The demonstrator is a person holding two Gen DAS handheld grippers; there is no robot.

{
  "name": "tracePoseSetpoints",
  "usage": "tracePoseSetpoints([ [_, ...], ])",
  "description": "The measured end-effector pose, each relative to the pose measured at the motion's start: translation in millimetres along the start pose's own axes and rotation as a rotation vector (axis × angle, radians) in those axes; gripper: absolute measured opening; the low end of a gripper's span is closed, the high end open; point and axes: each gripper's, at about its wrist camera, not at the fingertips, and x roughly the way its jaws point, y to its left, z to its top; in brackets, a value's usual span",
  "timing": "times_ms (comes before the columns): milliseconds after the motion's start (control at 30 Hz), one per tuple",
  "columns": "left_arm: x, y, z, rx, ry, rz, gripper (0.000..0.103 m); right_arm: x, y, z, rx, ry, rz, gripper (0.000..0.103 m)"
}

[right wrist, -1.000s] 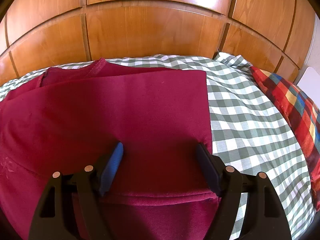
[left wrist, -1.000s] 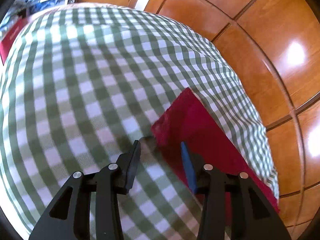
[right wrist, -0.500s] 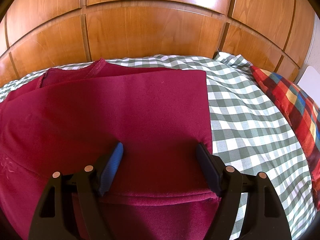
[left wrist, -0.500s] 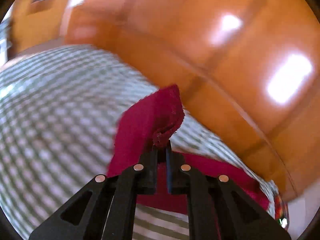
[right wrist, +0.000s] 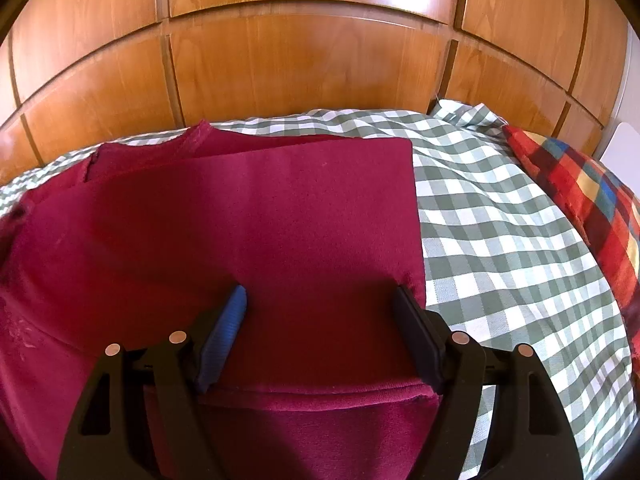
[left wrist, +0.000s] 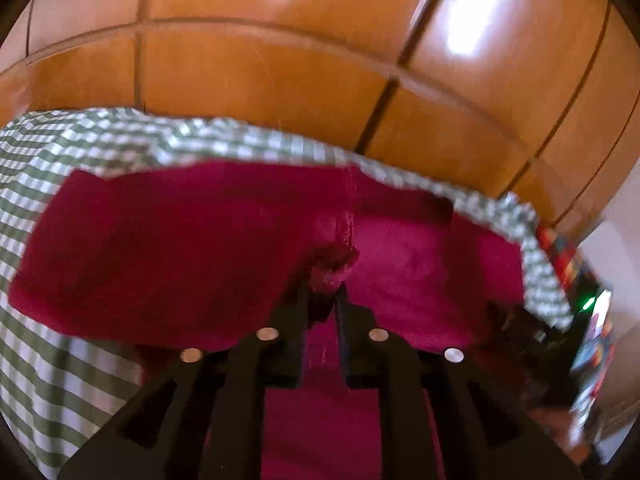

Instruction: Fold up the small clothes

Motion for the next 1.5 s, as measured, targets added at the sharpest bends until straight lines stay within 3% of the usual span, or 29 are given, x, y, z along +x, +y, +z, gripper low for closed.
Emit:
tracePoseSetpoints([
  [133, -7.5, 4.5, -18.5, -0.027, -0.002, -0.012, 0.04, -1.5, -0.3, 5.6, -0.005, 0.022, 0.004, 0.074],
  [200, -19.7, 12.1, -29.6, -0.047, -0.025, -0.016, 0.04, -9.9, 3.8, 13.1, -0.021, 0.027, 0.001, 0.074],
  [267, -28.8, 22.9, -41.7, -0.061, -0.034, -0.009, 0.04, -24.7, 11.2, 20.3, 0.0, 0.01, 0.093, 0.071],
  [333, -32.3, 32.3, -54.3, -0.062, -0.035, 0.018, 0.038, -43.8, 31.5, 28.7, 0.009, -0.002, 0.258, 0.071],
  [433, -28.5, 43.8, -65.8, -0.08, -0.024, 0.05, 0.038, -55.8, 80.7, 36.0, -0.033, 0.06, 0.511, 0.065],
  [533, -21.5, 54.5, -71.5, -0.111, -0.017, 0.067, 0.029, -51.7, 129.5, 37.4, -0.083, 0.136, 0.633, 0.065],
  [600, -16.4, 61.1, -73.9, -0.138, -0.012, 0.045, 0.029, -37.3, 165.6, 34.8, -0.11, 0.215, 0.663, 0.061],
  [700, -13.2, 64.2, -77.7, -0.149, -0.02, 0.028, 0.029, -20.7, 203.3, 27.5, -0.183, 0.282, 0.594, 0.028],
  [767, -13.1, 65.1, -79.8, -0.15, -0.024, 0.023, 0.029, -33.5, 214.7, 32.5, -0.239, 0.224, 0.558, 0.004],
  [933, -12.2, 71.2, -82.2, -0.181, -0.031, -0.016, 0.029, -88.6, 184.8, 64.9, -0.233, 0.019, 0.541, 0.004],
  [1067, -12.4, 70.1, -82.3, -0.178, -0.032, -0.01, 0.029, -105.5, 125.3, 93.6, -0.14, -0.062, 0.494, 0.004],
  [1267, -11.4, 68.1, -81.4, -0.169, -0.03, 0.003, 0.029, -79.4, 48.9, 89.2, -0.032, -0.019, 0.367, 0.004],
  [1500, -9.7, 63.7, -81.5, -0.154, -0.025, 0.025, 0.029, -26.3, -20.7, 47.1, 0.092, 0.111, 0.253, 0.004],
])
